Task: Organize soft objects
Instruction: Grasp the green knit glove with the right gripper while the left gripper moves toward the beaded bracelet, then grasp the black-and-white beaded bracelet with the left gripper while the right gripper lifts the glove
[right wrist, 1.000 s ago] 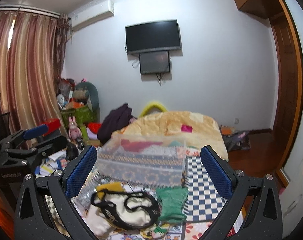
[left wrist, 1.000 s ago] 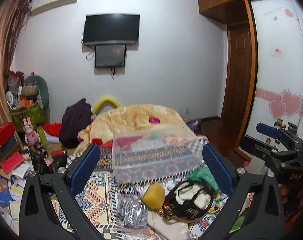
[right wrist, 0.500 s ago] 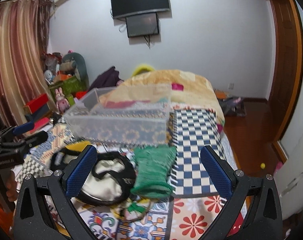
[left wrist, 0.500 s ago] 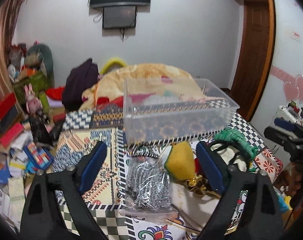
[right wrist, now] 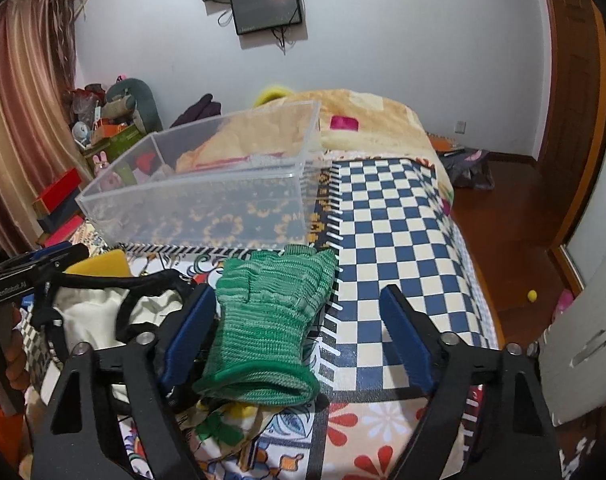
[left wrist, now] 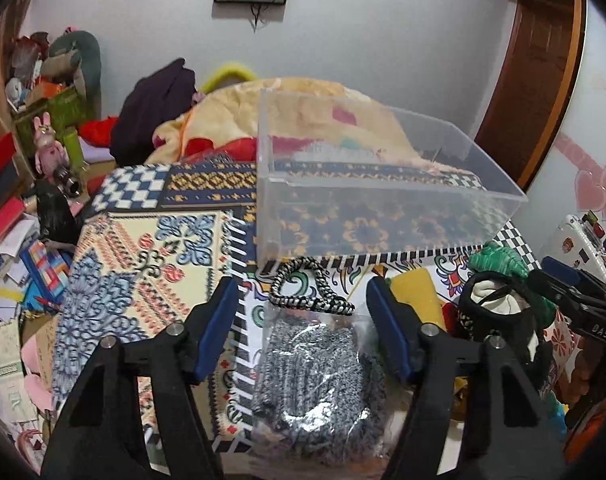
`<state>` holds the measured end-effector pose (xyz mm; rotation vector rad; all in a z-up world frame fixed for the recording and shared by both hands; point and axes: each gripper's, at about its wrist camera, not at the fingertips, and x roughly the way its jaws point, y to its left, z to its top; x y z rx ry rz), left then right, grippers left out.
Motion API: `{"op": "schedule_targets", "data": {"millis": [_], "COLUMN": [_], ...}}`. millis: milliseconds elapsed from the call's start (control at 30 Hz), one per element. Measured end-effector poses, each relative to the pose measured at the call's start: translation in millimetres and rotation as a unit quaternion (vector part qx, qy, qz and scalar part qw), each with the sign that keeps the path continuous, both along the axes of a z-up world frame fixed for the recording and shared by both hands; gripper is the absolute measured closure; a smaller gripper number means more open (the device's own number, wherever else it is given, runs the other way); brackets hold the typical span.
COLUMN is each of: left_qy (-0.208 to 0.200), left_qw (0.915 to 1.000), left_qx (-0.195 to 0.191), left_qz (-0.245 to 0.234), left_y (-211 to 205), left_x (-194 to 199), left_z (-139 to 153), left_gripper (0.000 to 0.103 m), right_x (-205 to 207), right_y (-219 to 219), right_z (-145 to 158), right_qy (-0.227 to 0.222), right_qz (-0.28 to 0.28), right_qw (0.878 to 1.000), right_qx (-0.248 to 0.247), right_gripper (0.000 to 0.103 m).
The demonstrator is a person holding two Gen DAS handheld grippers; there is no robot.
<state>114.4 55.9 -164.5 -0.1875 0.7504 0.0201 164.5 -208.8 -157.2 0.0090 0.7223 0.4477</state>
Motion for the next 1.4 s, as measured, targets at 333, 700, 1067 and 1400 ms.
{"op": "schedule_targets", "data": {"millis": [333, 700, 1067, 1400], "left_qy": [0.012, -0.013, -0.066, -0.012], "left_qw": [0.9995, 0.9994, 0.9973, 0.9997], "left_qx": [-0.024, -0.029, -0.023, -0.011], "left_qz": [-0.017, -0.015, -0.022, -0.019], "left_y": [0, 1, 3, 14], "left_x": [5, -17, -36, -10], "left_z": [-13, 9, 52, 27], "left_gripper": [0.067, 0.082, 0.096, 0.038], "right_x": [1, -4, -16, -26], "right_y": [5, 0, -8, -6], "right_z": [-7, 5, 34, 55], "right_qy": [0.024, 0.012, -0.046, -0.084], "right_qz": [0.030, 0.023, 0.016, 0.026], "right_qw": [0.999, 1.000, 0.999, 0.996], "right_qx": [0.013, 0.015, 0.020, 0.030], "right_gripper": [0.061, 0.092, 0.095, 0.095]}}
